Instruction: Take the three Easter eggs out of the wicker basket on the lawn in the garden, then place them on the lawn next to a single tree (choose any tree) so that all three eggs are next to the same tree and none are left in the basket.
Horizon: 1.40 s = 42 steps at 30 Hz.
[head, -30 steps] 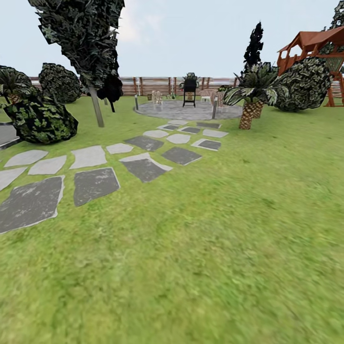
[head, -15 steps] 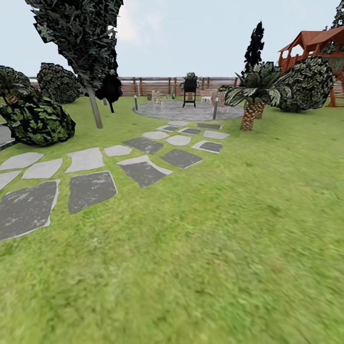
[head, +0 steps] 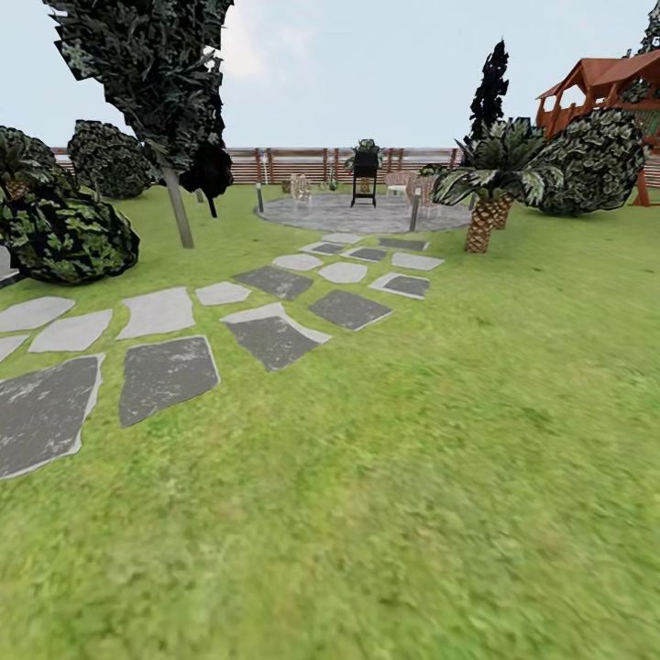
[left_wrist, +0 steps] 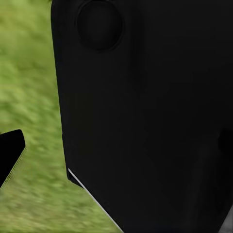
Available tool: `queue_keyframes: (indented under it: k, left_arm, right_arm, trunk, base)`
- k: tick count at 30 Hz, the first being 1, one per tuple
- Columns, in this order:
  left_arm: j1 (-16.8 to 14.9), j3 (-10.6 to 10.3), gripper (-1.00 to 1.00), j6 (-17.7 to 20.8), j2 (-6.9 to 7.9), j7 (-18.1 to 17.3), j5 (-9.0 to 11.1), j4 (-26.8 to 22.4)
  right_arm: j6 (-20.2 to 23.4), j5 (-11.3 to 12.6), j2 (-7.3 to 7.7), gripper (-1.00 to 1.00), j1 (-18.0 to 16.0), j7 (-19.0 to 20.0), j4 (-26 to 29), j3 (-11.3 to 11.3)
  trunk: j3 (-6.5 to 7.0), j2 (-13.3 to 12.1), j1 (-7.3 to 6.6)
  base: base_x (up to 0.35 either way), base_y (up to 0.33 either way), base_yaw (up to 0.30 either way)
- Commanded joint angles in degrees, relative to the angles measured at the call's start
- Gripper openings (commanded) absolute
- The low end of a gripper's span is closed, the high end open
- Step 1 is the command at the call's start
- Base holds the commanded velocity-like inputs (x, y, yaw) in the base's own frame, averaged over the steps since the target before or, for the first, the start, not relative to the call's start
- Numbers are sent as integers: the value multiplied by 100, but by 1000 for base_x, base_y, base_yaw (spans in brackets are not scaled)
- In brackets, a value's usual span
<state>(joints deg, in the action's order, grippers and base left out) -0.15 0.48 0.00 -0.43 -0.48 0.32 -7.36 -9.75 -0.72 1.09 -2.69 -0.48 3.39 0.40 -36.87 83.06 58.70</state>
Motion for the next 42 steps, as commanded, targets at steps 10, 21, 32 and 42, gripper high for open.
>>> queue_keyframes:
  k: [10,21,32,42]
  left_arm:
    - [-2,5,100,0,0,-5,3,-2]
    - [-2,-3,100,0,-9,-5,3,-2]
    - [-2,5,100,0,-9,-5,3,-2]
    - [0,5,100,0,-1,-5,3,-2]
  right_arm:
    - [-18,-7,0,100,-3,-8,-5,4]
    - [-18,-7,4,100,-3,-5,-5,4]
    - [-18,-7,5,100,-3,-5,-5,4]
    - [-18,-7,5,100,-3,-5,-5,4]
  trunk:
    - [-5,2,3]
    - [-5,2,3]
    - [-5,2,3]
    - [-5,2,3]
  base:
    - [336,0,0]
    - [336,0,0]
    - [336,0,0]
    - [336,0,0]
